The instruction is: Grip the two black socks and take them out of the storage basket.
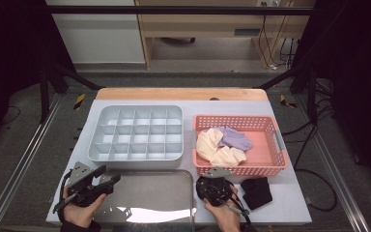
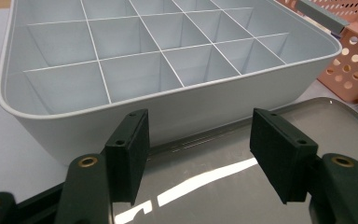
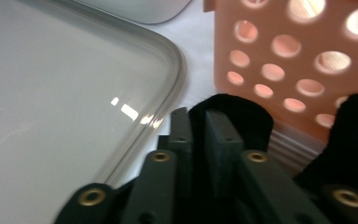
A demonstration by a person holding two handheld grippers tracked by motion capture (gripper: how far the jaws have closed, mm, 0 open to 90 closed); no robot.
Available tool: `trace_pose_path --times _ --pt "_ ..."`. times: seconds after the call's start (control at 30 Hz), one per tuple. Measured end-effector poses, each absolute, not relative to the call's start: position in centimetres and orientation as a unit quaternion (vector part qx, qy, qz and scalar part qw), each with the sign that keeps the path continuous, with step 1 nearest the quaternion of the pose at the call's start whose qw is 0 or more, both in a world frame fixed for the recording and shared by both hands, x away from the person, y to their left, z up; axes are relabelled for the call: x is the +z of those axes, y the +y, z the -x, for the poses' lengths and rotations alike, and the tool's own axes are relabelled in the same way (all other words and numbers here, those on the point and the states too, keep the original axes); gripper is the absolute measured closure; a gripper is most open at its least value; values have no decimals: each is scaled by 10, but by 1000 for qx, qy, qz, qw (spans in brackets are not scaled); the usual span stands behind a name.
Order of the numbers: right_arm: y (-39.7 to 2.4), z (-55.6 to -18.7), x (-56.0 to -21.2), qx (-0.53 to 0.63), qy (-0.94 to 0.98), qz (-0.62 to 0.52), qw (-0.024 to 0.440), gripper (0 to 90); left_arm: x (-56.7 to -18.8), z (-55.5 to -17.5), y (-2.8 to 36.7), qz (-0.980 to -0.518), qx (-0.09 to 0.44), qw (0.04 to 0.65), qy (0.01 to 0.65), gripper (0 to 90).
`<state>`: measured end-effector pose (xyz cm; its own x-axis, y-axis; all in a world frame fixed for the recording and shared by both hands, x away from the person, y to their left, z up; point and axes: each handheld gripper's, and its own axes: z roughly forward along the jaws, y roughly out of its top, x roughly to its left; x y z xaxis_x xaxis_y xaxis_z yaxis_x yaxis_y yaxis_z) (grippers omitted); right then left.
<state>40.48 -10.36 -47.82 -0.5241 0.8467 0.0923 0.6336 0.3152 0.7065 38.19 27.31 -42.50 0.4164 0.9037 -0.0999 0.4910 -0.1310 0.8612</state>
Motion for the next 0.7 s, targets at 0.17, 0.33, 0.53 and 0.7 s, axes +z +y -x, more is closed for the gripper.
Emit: trace_pose_path --times 0.17,0.33,0.53,0.7 --pt "-106 -406 -477 357 795 -470 138 880 -425 -382 273 -715 231 445 488 372" --pt "-110 -397 -455 405 786 -452 114 880 -422 -380 272 -713 232 450 485 372" --pt "-96 -382 -431 457 796 -387 90 875 -419 -378 270 -713 233 457 479 369" --pt "-76 -375 -432 462 810 -357 62 873 -416 -375 268 -709 231 466 477 366"
